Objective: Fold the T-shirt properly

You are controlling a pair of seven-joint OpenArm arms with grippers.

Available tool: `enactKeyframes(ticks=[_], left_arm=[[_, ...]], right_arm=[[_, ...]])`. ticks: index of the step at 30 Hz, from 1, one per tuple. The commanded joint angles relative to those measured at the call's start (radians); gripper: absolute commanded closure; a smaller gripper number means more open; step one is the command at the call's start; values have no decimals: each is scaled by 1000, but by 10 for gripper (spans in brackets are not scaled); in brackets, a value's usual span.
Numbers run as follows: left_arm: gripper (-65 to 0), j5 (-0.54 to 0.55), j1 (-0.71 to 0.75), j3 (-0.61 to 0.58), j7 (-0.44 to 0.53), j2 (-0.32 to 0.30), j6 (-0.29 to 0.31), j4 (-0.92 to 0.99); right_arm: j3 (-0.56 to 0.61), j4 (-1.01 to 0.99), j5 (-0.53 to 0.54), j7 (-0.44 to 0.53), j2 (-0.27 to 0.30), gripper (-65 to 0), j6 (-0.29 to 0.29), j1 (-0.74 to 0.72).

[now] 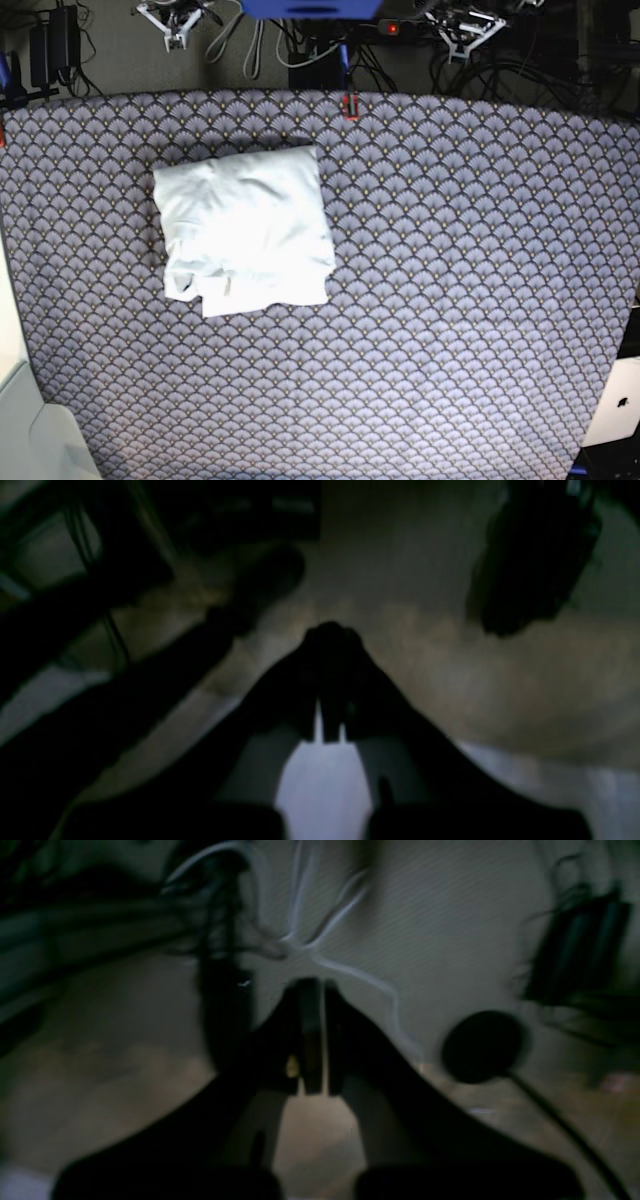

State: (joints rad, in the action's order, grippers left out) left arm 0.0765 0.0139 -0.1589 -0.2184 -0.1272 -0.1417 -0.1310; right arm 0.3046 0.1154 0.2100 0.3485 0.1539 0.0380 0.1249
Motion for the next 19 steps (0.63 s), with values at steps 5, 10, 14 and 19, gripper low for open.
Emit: enactKeyframes(ticks=[5,10,14,19], left_arm=[[-1,4,-19,5,30,-1,-11,17],[-1,84,-22,6,50,5,-8,17],[-1,141,-19,-1,147,21,-8,20],[-1,151,-10,3,242,42,-8,66]], right_arm=[[3,-38,1,-6,9,0,-149,-9],[3,-66,1,2,20,0,-250,-15],[3,-62,1,4,19,0,-257,-15],[52,-61,1,7,0,0,-257,-21]])
